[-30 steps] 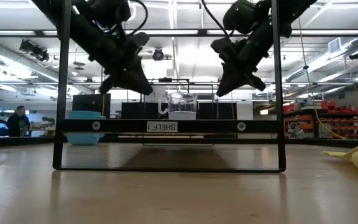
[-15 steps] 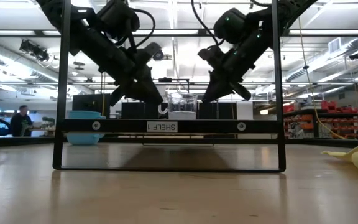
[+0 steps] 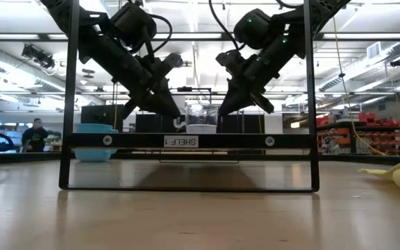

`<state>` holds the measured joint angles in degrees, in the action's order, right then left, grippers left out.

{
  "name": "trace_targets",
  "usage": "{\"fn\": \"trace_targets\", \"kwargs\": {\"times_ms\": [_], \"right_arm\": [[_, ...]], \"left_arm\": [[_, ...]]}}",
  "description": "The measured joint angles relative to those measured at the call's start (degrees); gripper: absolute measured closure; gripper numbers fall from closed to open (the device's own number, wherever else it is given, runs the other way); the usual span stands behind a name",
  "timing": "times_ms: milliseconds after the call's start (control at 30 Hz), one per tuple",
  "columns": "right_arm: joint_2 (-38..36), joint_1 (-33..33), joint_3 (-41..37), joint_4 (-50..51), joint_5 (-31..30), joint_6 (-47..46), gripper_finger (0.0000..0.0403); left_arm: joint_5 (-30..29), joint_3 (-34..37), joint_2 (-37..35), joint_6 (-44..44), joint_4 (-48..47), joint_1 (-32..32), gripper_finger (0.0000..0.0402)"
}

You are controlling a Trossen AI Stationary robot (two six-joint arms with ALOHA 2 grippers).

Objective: Stack small to large cups/mugs on shelf
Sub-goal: Put the transparent mug on the shelf, then put the blue mug on the shelf

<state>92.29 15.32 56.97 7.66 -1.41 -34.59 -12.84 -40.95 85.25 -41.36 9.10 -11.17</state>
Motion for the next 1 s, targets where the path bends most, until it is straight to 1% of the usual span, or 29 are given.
{"fn": "trace_targets", "kwargs": {"times_ms": [333, 600, 767, 900, 1000], "right_arm": [[0.0, -0.8, 0.0, 0.4, 0.0, -0.2, 0.0399], [-0.3, -1.2, 0.0, 1.9, 0.3, -0.2, 0.0395], [-3.4, -2.2, 0.0, 2.6, 0.9, -0.2, 0.0395], [-7.6, -2.9, 0.0, 3.2, 1.0, -0.1, 0.0394], [-11.1, -3.2, 0.0, 4.9, 1.5, 0.1, 0.0394]], "left_arm": [[0.1, 0.0, 0.0, 0.0, 0.0, -0.3, 0.0366], [3.5, 0.0, -0.8, -1.8, 0.6, -0.1, 0.0352], [3.7, 0.0, -5.0, -1.7, 0.7, 0.2, 0.035], [3.3, -0.1, -10.1, 0.9, 0.2, 0.2, 0.0349], [0.0, 0.0, -14.7, 2.0, -3.9, 0.1, 0.0352]]}}
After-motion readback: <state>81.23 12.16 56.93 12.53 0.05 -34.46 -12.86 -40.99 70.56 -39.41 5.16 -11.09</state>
